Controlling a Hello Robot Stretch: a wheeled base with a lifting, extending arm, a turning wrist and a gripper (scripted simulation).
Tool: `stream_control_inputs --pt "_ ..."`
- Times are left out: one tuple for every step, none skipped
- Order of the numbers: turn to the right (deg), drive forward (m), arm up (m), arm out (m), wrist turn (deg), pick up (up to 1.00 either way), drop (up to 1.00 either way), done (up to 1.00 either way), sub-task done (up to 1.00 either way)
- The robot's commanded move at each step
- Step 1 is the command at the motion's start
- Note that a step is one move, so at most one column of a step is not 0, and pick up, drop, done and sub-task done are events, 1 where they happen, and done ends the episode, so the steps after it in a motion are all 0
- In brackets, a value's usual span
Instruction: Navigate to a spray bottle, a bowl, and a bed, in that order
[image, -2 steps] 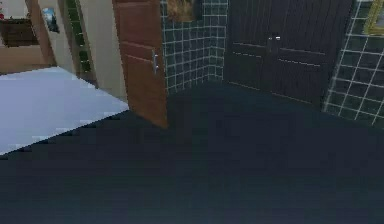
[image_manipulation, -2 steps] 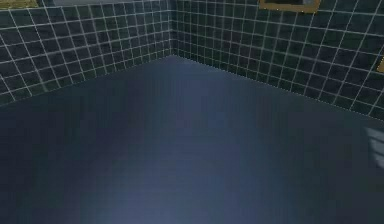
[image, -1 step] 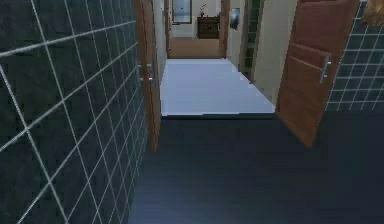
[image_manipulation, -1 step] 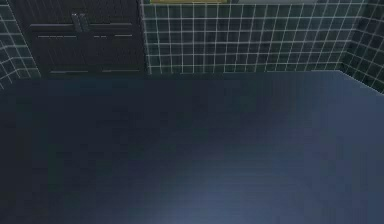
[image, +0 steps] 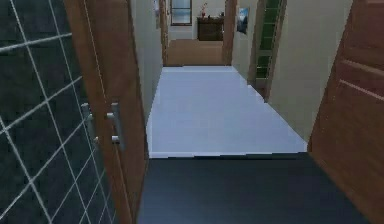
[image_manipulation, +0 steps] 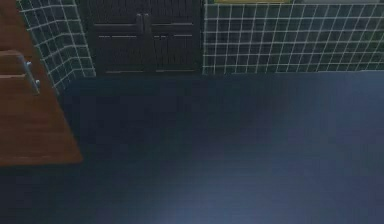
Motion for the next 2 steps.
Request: stream_control_inputs --pt "0.0 0.80 0.00 0.00 0.0 0.00 0.00 0.00 0.00" --pt "0.0 1.00 0.00 0.00 0.0 0.00 0.00 0.00 0.00"
